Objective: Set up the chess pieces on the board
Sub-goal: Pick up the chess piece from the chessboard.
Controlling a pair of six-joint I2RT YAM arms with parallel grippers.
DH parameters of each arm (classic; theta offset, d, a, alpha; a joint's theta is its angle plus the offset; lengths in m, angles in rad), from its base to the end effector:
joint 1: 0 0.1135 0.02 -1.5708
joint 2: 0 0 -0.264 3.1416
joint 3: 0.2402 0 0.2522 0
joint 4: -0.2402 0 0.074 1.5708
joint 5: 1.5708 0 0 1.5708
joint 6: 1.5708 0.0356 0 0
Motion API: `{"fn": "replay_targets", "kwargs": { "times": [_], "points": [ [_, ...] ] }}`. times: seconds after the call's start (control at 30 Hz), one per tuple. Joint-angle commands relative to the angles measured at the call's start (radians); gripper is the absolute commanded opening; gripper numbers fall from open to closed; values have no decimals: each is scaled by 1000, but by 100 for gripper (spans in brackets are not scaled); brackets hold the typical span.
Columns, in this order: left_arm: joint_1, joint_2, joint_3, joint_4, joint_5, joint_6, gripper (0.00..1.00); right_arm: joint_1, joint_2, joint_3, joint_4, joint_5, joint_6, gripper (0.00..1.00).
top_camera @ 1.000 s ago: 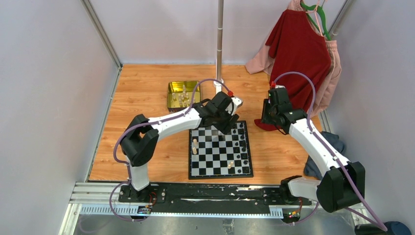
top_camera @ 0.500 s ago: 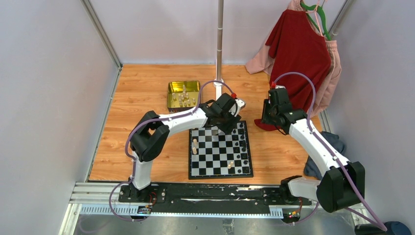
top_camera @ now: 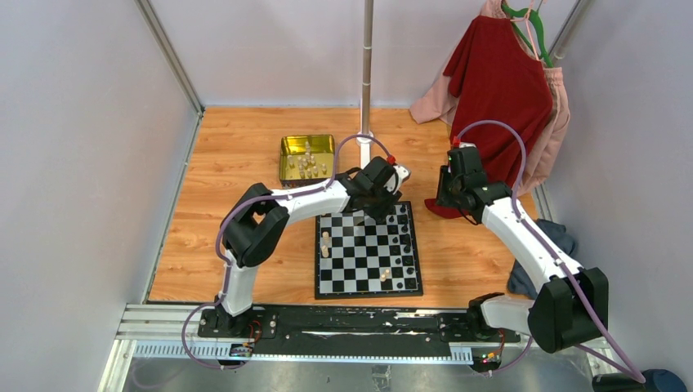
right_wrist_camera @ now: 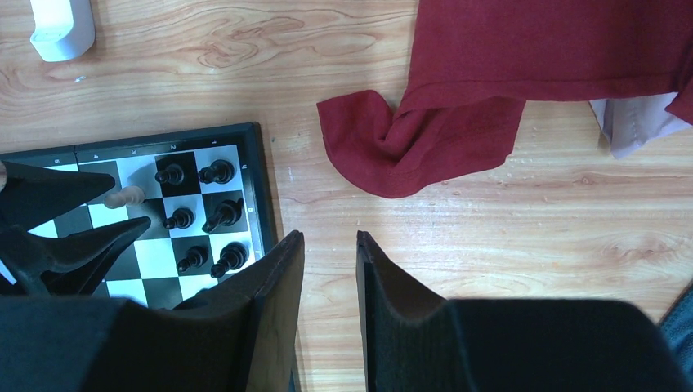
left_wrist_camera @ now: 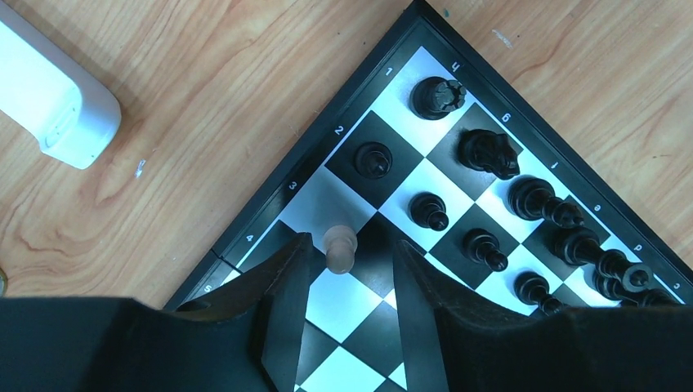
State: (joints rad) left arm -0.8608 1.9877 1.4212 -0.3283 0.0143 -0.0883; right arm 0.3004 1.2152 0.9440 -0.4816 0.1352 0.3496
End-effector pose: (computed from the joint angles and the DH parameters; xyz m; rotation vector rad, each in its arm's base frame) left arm 0.2827 -0.3297 0.1886 0.9531 2.3268 -0.4198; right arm 0.2497 0.0723 0.2785 0.1252 2.3179 0.1723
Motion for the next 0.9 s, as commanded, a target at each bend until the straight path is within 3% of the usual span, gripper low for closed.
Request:
{"fn": "replay_targets", "kwargs": {
  "times": [0.0, 0.2, 0.37, 0.87],
  "points": [
    [5, 26, 25, 22, -9, 5, 46, -15, 9, -1, 3, 16, 7, 34],
    [14, 32, 29, 28, -13, 2, 39, -15, 15, 0, 3, 16, 5, 34],
    [16, 28, 23, 39, -43, -8, 23, -14, 15, -2, 3, 15, 5, 34],
    [36, -79, -61, 31, -225, -54, 8, -15, 6, -12, 8, 3, 8, 34]
  ]
}}
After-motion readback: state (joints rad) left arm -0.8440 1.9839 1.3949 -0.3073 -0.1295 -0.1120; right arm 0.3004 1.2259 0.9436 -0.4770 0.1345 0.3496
